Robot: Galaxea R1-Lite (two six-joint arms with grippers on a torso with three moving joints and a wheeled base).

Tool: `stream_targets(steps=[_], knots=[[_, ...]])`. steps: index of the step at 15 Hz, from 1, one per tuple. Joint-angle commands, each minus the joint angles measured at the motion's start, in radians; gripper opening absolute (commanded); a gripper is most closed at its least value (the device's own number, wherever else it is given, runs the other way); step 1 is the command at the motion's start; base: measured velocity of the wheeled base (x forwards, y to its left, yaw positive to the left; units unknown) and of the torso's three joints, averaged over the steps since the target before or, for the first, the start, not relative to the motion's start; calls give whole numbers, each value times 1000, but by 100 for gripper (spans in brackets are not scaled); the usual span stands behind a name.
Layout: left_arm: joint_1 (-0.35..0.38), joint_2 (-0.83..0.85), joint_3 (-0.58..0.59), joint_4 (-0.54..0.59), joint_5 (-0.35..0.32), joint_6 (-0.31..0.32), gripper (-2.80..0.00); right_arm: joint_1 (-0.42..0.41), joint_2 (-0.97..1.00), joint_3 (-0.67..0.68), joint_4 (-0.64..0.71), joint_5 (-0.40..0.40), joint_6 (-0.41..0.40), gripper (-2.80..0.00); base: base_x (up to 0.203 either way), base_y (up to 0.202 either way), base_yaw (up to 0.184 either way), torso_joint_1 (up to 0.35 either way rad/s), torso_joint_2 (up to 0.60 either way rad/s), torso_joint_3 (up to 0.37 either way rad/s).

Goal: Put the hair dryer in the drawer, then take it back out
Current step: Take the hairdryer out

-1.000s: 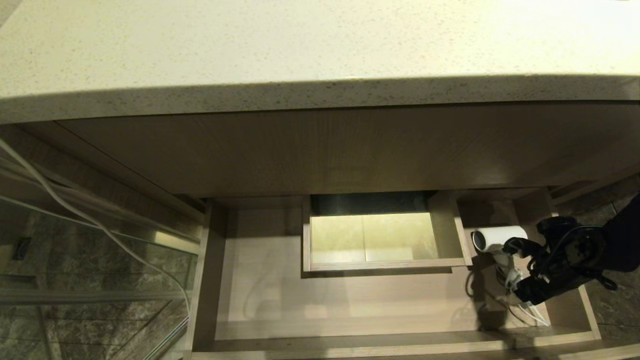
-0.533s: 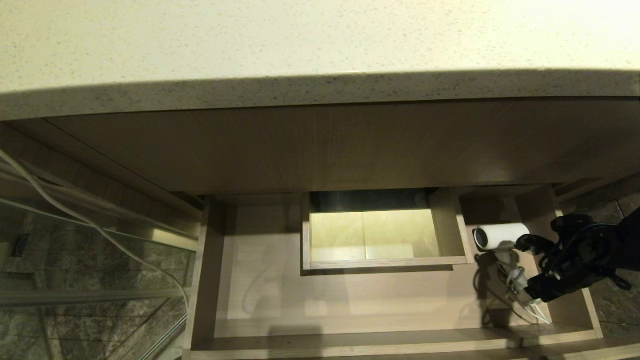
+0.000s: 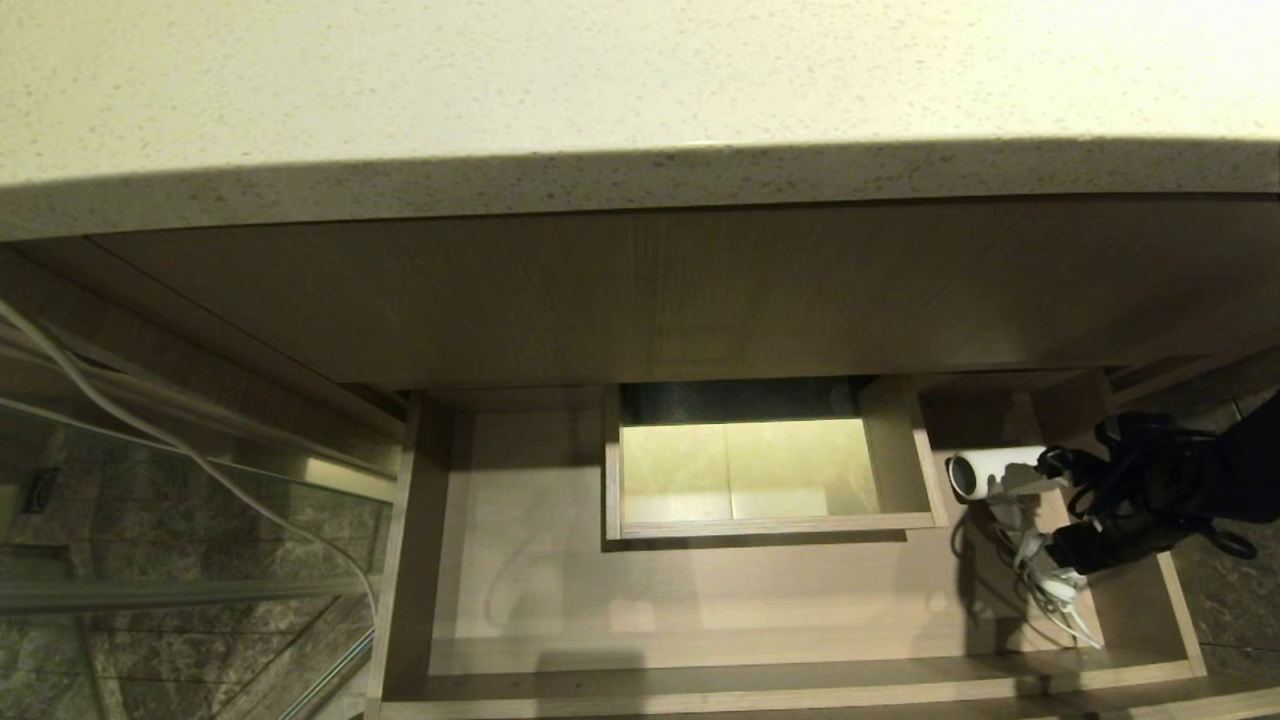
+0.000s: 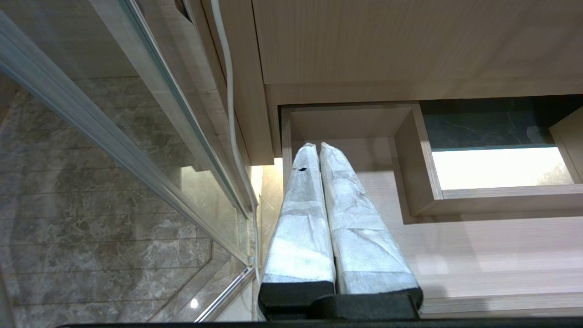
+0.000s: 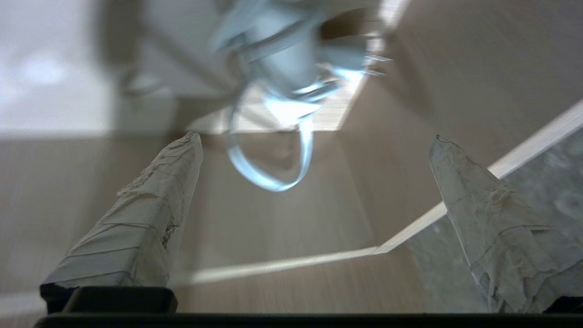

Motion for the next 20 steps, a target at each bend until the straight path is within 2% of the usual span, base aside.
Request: stream_targets(steps=[1,3,5,9,14,20], knots=[[0,0,40,-1,0,-1,-280,5,66,-31,0,-9,19,0,0,0,0,0,0,0],[0,0,40,-1,0,-1,-280,7,87,-47,3,-10,24,0,0,0,0,0,0,0],[0,0,40,-2,0,-1,-280,28,101,-38,-5,-9,72,0,0,0,0,0,0,0],[0,0,40,-1,0,-1,-280,68,133,-38,-41,-10,106,0,0,0,0,0,0,0],[0,0,40,-1,0,-1,-280,78,189,-57,-122,-6,96,0,0,0,0,0,0,0],[0,0,40,-1,0,-1,-280,76,243,-150,-120,-7,89,0,0,0,0,0,0,0]])
